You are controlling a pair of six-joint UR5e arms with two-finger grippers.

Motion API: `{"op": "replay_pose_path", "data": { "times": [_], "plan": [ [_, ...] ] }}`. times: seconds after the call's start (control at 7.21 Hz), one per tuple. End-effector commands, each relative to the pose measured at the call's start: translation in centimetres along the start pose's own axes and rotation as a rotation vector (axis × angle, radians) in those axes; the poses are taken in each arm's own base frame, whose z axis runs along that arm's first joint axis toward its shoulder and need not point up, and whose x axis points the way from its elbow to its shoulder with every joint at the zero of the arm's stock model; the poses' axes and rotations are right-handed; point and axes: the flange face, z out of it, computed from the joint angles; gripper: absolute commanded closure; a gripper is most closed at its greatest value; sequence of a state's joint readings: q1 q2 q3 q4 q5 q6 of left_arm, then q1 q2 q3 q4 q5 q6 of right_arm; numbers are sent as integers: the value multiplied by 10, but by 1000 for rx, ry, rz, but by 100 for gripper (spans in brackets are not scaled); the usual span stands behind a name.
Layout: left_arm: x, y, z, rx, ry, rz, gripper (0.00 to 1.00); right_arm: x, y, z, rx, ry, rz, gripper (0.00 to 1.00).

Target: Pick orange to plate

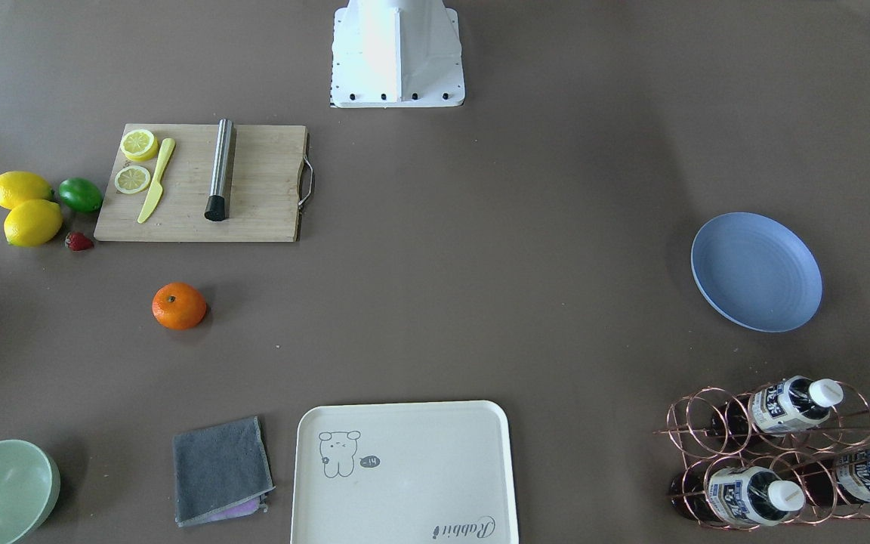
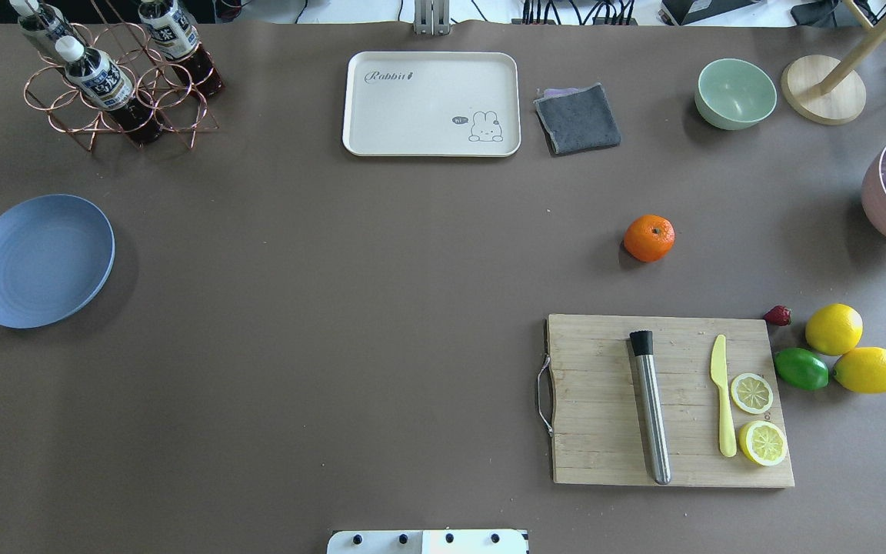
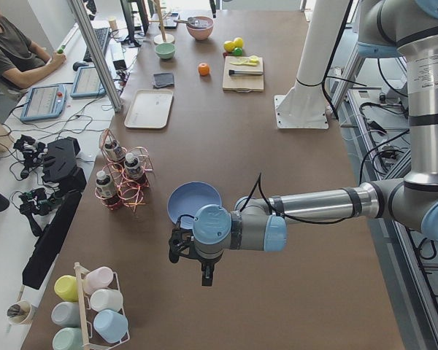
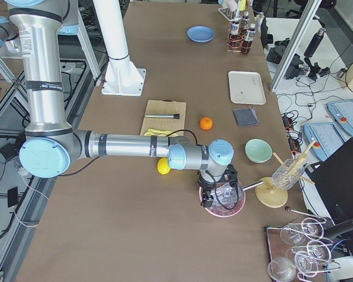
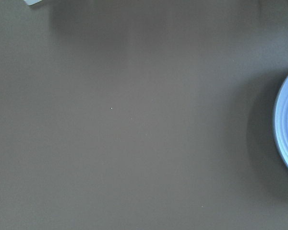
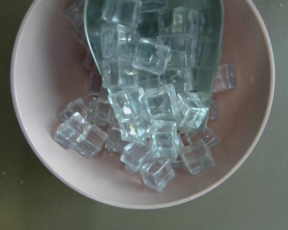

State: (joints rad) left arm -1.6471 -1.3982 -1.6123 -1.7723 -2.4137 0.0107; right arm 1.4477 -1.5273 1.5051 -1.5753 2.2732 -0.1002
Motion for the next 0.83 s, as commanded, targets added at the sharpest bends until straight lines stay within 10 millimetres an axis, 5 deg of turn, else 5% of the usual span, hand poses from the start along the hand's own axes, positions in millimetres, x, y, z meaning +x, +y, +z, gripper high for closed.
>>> {"op": "replay_pose_path", "data": {
  "times": [0.0,0.28,0.69],
  "plan": [
    [13,-9,-3,28,5,56,2,6,7,5,-8,-4,11,0],
    [29,-9,-10,67,59,116,2,10,23,8,-9,-38,31,0],
    [42,-2,17,5,70,139,2,11,36,11,-10,-67,44,0]
  ]
}}
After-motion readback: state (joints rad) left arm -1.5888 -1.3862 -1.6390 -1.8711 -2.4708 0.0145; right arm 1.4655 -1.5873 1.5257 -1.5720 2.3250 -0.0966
